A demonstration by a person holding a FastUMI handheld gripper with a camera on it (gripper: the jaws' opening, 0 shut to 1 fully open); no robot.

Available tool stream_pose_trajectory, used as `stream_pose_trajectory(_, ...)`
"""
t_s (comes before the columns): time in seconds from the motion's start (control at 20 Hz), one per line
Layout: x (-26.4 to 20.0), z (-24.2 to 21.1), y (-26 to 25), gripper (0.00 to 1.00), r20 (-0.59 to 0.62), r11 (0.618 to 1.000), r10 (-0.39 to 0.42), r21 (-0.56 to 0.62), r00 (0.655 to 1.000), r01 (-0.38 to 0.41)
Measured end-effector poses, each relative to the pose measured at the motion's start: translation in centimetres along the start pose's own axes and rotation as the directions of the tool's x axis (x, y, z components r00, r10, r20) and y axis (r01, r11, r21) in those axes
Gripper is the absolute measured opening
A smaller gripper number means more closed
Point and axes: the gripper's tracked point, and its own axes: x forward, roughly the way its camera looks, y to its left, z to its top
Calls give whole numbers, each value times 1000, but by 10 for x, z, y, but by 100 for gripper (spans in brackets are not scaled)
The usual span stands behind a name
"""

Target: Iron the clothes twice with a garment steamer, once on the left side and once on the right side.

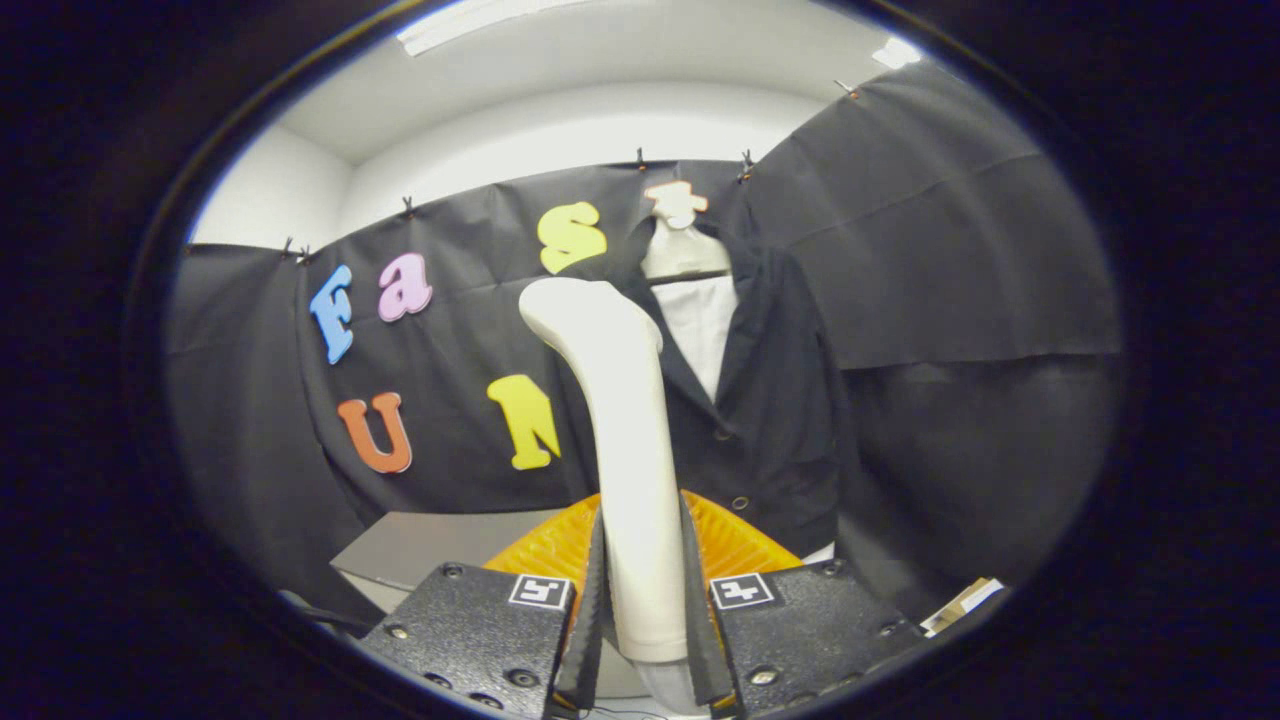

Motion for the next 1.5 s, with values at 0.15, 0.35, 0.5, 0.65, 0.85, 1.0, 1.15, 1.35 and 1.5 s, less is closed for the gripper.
stream_pose_trajectory(0.15,14,30,-17,38,54,1000,-4,-10,999,4)
stream_pose_trajectory(0.35,45,56,-24,38,98,1000,22,-17,995,-20)
stream_pose_trajectory(0.5,73,66,-22,38,109,999,44,-21,993,-42)
stream_pose_trajectory(0.65,98,65,-12,38,104,997,66,-49,992,-61)
stream_pose_trajectory(0.85,119,52,-9,38,100,993,60,-105,993,-49)
stream_pose_trajectory(1.0,131,38,-10,38,74,991,40,-134,996,-29)
stream_pose_trajectory(1.15,146,26,-16,38,55,989,5,-149,998,4)
stream_pose_trajectory(1.35,154,13,-18,38,27,986,-16,-168,1000,20)
stream_pose_trajectory(1.5,145,-9,-21,38,-4,982,-28,-188,1000,27)
